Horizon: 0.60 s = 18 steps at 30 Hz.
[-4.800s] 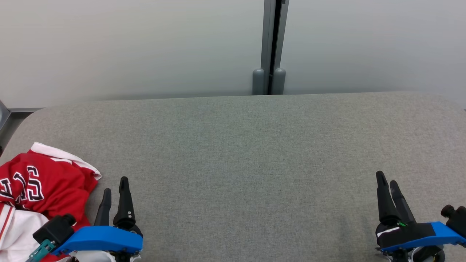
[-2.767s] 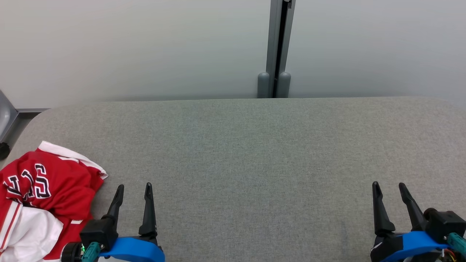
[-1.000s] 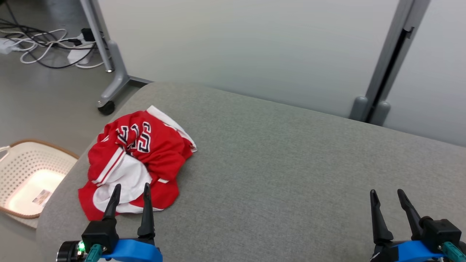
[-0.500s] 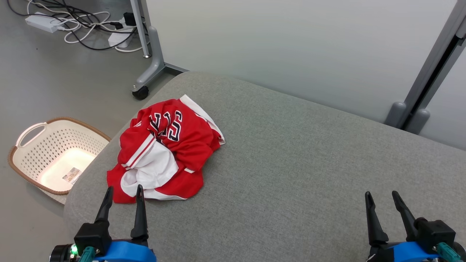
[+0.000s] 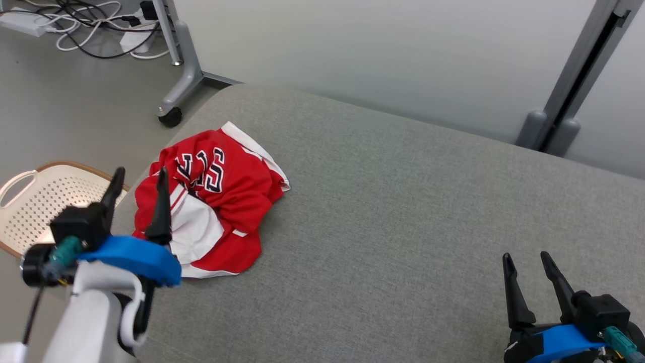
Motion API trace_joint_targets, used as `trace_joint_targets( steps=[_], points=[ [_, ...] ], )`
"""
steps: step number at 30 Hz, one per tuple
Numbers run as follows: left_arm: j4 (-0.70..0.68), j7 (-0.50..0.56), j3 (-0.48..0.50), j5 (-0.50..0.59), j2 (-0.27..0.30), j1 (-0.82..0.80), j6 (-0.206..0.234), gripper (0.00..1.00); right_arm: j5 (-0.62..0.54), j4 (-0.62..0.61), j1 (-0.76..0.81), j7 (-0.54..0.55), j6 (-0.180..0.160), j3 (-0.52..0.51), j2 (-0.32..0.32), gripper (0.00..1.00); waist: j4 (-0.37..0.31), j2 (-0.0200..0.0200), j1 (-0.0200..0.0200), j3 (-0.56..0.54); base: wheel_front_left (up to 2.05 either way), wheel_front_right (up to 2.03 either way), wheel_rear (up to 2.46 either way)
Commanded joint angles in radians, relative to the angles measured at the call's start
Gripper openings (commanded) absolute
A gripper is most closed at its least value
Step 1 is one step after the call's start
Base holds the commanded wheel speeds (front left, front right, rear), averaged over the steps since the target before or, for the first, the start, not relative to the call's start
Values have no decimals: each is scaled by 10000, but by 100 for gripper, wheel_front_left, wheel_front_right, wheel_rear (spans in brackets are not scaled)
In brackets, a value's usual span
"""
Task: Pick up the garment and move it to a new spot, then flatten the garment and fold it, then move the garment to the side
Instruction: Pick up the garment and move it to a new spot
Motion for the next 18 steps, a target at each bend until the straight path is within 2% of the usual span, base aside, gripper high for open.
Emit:
trace_joint_targets(
  steps=[1,2,7,11,18],
  points=[
    [69,412,155,-163,215,-572,-84,100,-88,-105,-186,-19,5,52,-59,100,-86,0,0,136,0,0,0],
    [69,412,155,-163,215,-572,-84,100,-88,-105,-186,-19,5,52,-59,100,-86,0,0,136,0,0,0],
    [642,2289,683,-976,876,-1881,-321,100,-175,-414,-370,-57,5,342,-60,100,-638,0,0,649,0,0,0],
    [1170,3466,991,-1114,1750,-2453,-315,100,-283,-680,-552,-33,5,562,-54,100,-1301,0,0,1160,0,0,0],
    [2077,5212,1840,-2076,2591,-2494,-153,100,-437,-1203,-836,87,5,537,-54,100,-2512,0,0,2302,0,0,0]
  ],
)
